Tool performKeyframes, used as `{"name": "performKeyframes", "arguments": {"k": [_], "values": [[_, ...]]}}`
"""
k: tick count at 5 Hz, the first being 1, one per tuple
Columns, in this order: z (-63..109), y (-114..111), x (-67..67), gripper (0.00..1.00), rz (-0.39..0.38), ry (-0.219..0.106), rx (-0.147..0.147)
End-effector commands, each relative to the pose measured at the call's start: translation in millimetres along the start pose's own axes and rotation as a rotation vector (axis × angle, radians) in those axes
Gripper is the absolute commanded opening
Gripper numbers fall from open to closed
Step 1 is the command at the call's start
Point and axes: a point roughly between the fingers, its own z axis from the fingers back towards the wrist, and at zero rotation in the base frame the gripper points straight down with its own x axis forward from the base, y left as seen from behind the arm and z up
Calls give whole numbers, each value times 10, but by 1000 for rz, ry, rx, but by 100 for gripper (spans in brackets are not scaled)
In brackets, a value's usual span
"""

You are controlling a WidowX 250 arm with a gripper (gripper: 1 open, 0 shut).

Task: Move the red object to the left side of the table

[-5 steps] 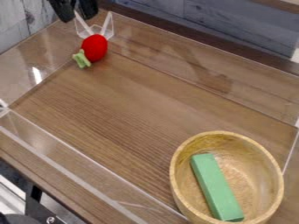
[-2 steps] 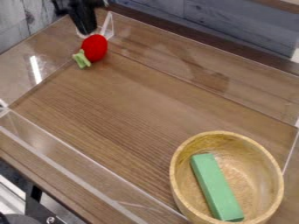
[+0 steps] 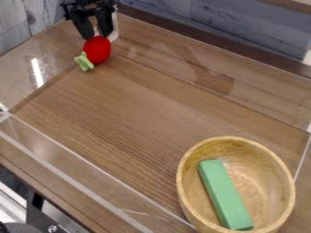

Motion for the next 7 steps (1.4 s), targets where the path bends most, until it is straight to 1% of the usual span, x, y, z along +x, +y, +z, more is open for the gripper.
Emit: {"name": "performKeyframes", "arguments": {"k": [1,2,3,4,5,6,7], "values": [[352,-46,-71,100,36,-82,18],[469,-88,-171,100,80,-105,5],[497,-261,-216,100,32,-97,1],[494,-420,-252,0,-11,-83,1],[550,-367,-242,100,-39,-62,3],[580,-315,-191,100,-67,-41,4],[577,-348,-101,100,-101,-18,8]]}}
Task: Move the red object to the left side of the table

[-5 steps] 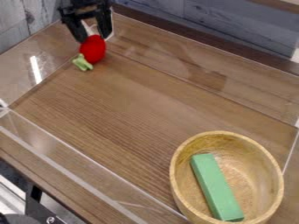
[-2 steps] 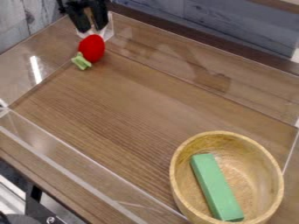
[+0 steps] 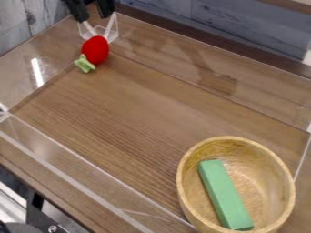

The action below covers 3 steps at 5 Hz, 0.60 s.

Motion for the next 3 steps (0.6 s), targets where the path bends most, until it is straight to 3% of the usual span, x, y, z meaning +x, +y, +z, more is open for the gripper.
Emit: {"name": "performKeyframes", "arguments": {"k": [1,3], "values": [[235,-99,56,100,-70,-33,39],[-23,-514,15,100,-260,79,76]]}}
